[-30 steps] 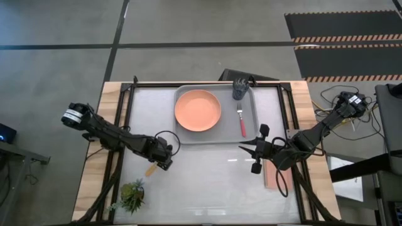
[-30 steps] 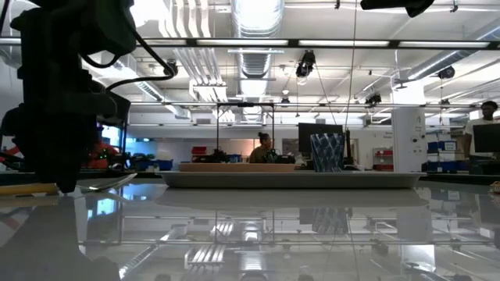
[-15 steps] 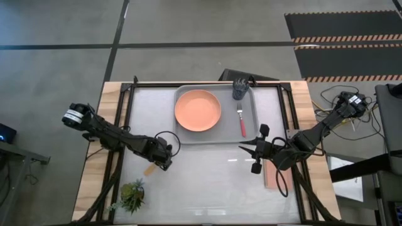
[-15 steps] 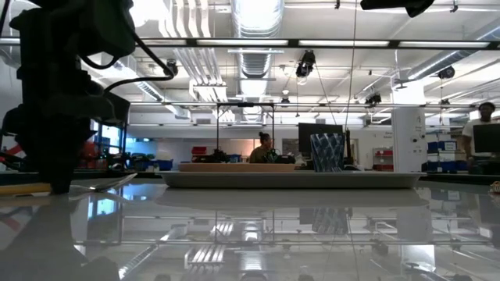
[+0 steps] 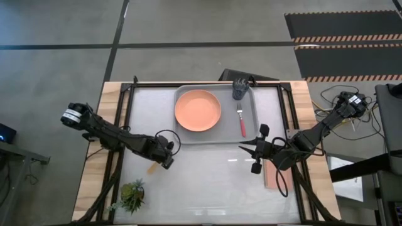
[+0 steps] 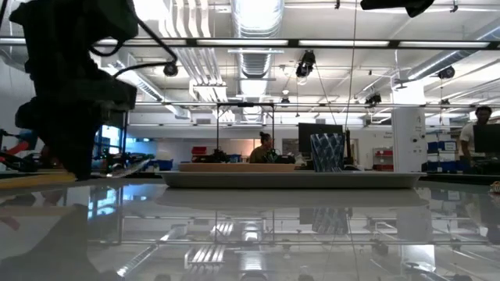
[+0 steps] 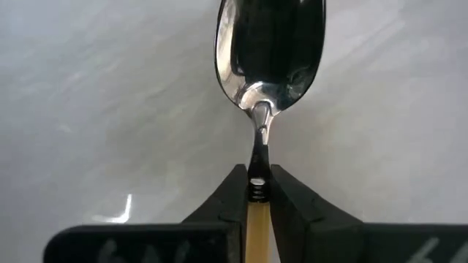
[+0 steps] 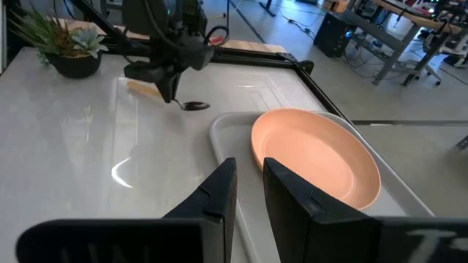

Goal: Pick and place plate/cup/fork/spoon on tray
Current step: Put the yellow spoon on the gray serving tray in between the orange plate and pink fork

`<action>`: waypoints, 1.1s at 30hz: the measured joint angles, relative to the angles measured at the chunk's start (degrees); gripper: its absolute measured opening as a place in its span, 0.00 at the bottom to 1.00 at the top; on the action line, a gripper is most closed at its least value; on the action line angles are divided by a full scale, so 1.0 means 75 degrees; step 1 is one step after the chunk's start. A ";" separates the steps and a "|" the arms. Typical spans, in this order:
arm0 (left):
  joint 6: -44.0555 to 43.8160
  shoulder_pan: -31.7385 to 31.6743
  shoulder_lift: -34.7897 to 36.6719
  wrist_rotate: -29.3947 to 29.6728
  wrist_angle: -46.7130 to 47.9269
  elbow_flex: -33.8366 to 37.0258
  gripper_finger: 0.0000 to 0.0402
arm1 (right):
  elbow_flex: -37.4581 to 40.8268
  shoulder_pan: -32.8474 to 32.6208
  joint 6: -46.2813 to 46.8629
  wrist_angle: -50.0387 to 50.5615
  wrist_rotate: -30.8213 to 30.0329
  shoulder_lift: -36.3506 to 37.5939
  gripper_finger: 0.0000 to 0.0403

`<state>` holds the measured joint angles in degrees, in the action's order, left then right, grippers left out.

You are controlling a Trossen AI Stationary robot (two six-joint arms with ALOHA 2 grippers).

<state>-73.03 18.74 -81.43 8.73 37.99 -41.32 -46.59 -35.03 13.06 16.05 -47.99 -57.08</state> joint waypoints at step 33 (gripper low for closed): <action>0.4653 -0.0006 0.0207 0.2778 -0.5263 -0.1303 0.04 | 0.0061 0.0023 -0.0040 -0.0674 -0.0108 0.0000 0.23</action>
<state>-38.13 18.70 -79.88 29.56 -1.47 -51.09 -46.13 -34.85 12.76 11.00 -48.80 -57.08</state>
